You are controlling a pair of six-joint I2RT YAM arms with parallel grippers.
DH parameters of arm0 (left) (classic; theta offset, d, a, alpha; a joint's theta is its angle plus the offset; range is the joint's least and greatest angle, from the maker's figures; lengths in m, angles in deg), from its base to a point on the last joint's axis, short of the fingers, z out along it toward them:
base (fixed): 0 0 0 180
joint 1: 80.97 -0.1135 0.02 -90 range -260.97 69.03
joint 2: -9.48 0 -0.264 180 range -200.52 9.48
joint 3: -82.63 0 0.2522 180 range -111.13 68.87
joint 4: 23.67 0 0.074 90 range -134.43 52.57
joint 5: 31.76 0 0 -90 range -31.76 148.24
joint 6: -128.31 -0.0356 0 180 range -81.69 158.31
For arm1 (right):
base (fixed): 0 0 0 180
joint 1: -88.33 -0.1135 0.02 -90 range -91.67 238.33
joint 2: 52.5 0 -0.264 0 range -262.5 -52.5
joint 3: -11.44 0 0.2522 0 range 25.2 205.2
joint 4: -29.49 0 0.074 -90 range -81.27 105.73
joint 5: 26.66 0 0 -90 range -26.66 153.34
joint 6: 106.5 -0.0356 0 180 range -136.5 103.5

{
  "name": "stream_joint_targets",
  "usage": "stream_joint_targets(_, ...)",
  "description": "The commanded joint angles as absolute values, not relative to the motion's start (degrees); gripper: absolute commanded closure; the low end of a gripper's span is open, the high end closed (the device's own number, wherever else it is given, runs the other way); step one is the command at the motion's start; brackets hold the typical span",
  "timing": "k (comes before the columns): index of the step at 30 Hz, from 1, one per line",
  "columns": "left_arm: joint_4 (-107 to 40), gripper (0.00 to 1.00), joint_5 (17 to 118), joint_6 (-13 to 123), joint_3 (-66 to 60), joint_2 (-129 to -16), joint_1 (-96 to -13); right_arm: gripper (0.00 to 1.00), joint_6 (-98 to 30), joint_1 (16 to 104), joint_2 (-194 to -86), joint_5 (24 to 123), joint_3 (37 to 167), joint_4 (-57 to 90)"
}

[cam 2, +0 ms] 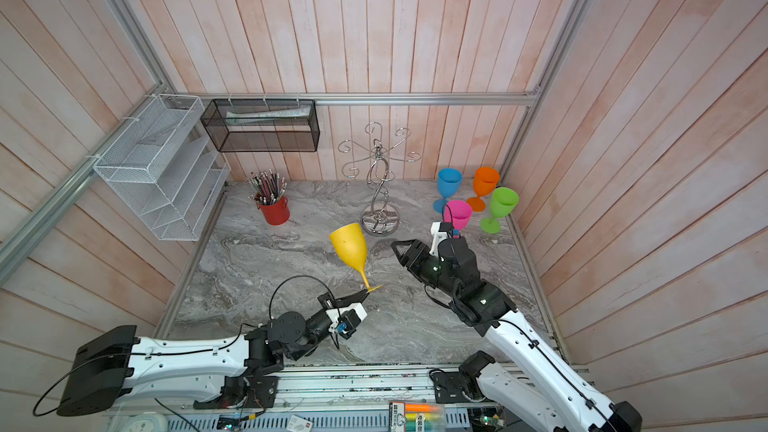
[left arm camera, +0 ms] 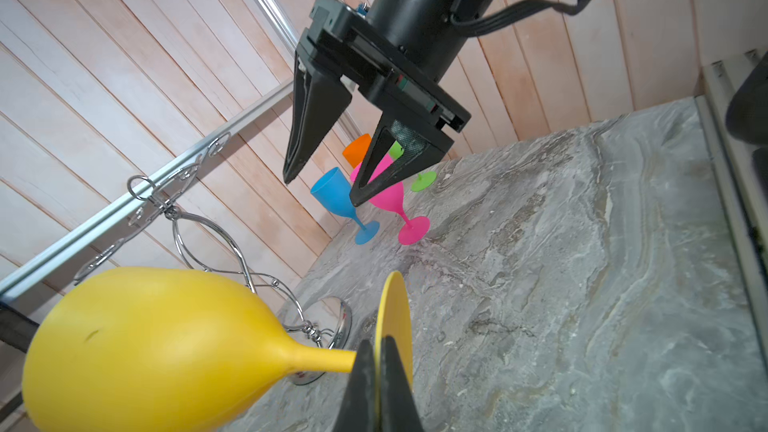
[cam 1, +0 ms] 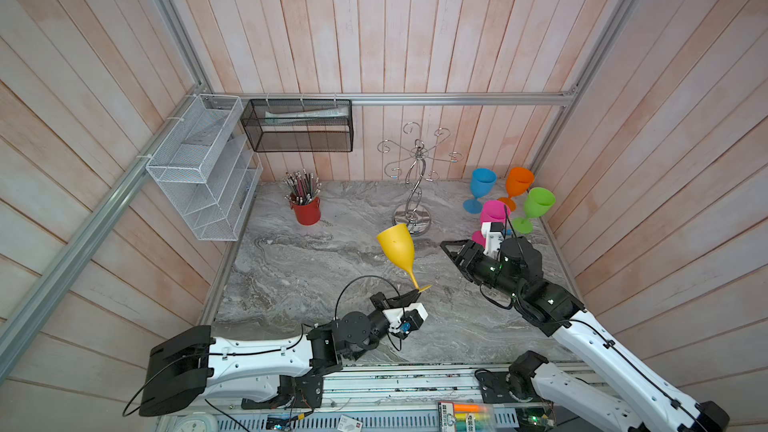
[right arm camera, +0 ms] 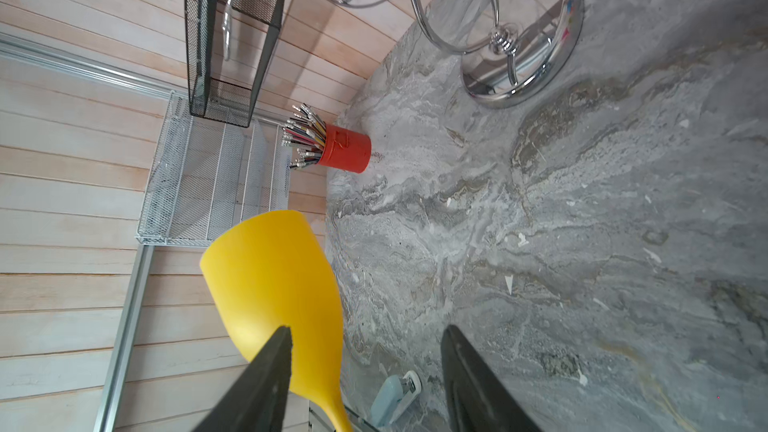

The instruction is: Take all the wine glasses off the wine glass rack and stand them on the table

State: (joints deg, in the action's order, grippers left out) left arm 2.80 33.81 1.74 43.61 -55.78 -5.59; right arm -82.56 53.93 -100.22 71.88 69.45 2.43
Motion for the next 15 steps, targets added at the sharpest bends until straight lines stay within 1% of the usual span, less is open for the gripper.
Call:
stream_joint_targets(1, 18.56, 1.00, 24.04, -10.08, 44.56, -60.13, -2.80, 0.43, -86.39, 53.13, -98.20, 74.98, 67.34, -1.34)
stream_joint_targets(4, 25.75, 1.00, 21.55, -15.21, 45.72, -65.30, -1.58, 0.46, -87.52, 52.23, -96.10, 74.99, 65.41, -2.65)
stream_joint_targets(10, 34.76, 1.00, 19.74, -18.70, 46.81, -71.53, -1.47, 0.49, -89.53, 49.81, -94.16, 74.06, 61.88, -3.85)
stream_joint_targets(15, 35.83, 1.00, 20.05, -20.74, 45.19, -75.10, -1.41, 0.51, -91.83, 48.27, -95.26, 74.30, 58.31, -0.39)
